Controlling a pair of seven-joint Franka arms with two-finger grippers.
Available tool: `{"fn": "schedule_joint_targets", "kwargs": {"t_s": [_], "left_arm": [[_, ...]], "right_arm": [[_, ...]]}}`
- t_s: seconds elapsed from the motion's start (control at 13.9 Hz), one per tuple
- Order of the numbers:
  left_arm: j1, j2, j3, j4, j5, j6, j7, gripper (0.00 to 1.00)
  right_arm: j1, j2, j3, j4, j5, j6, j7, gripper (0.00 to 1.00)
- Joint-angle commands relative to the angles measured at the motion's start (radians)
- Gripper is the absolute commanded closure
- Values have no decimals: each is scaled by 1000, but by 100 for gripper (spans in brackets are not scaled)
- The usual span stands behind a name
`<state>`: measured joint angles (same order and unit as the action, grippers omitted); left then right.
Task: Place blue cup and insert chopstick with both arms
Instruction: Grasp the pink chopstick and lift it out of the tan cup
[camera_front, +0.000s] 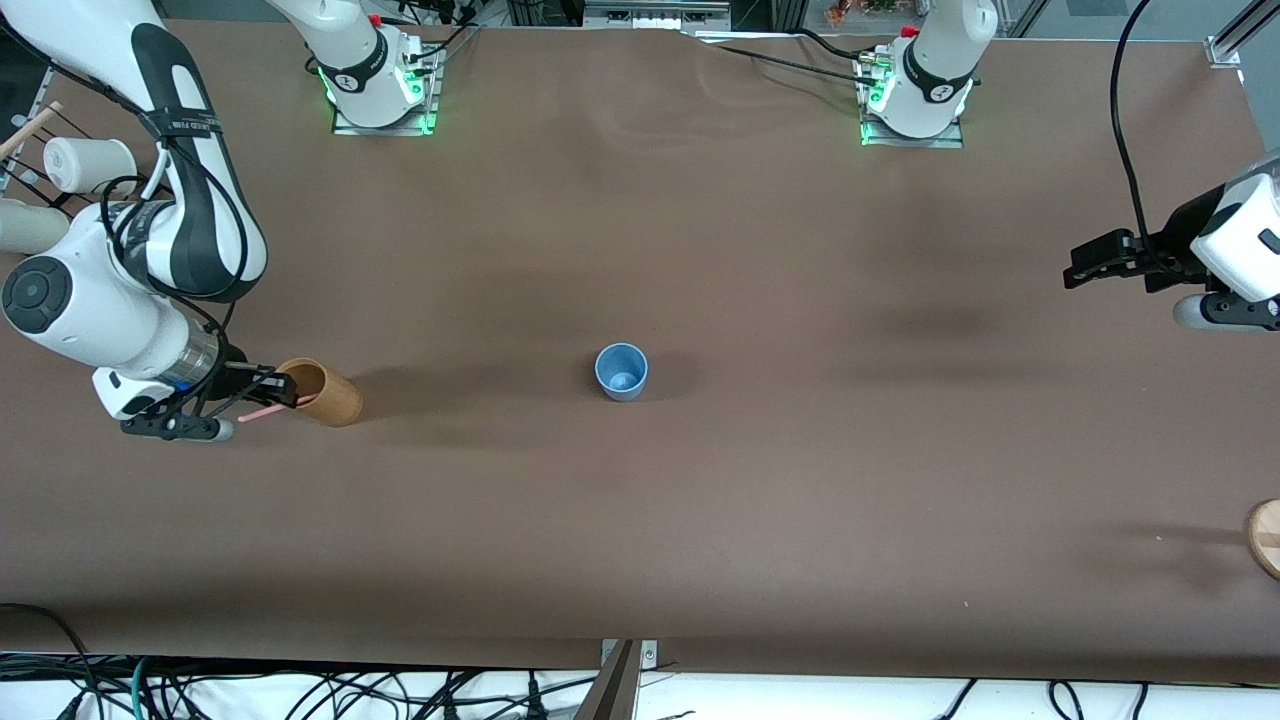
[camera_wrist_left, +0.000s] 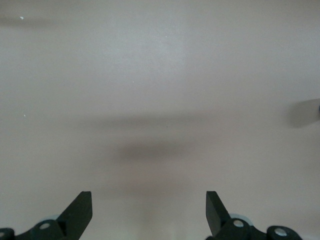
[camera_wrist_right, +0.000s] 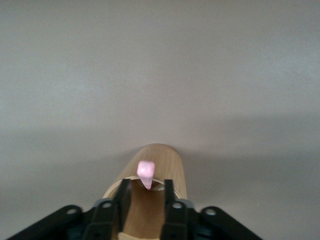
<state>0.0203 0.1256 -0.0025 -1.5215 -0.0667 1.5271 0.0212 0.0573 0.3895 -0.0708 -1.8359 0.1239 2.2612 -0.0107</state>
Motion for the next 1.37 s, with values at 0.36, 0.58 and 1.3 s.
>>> {"fn": "schedule_joint_targets", "kwargs": {"t_s": [0.36,0.58,1.3], "left_arm": [[3,9,-4,23,8,-4,19,0],[3,9,-4,23,8,-4,19,0],[3,9,-4,23,8,-4,19,0]], "right_arm": [[-7,-1,5,3,17,12,3,96],[-5,-3,3,9,16,8,3,100],[25,-138,46,211,-22,-296,-9,100]]}}
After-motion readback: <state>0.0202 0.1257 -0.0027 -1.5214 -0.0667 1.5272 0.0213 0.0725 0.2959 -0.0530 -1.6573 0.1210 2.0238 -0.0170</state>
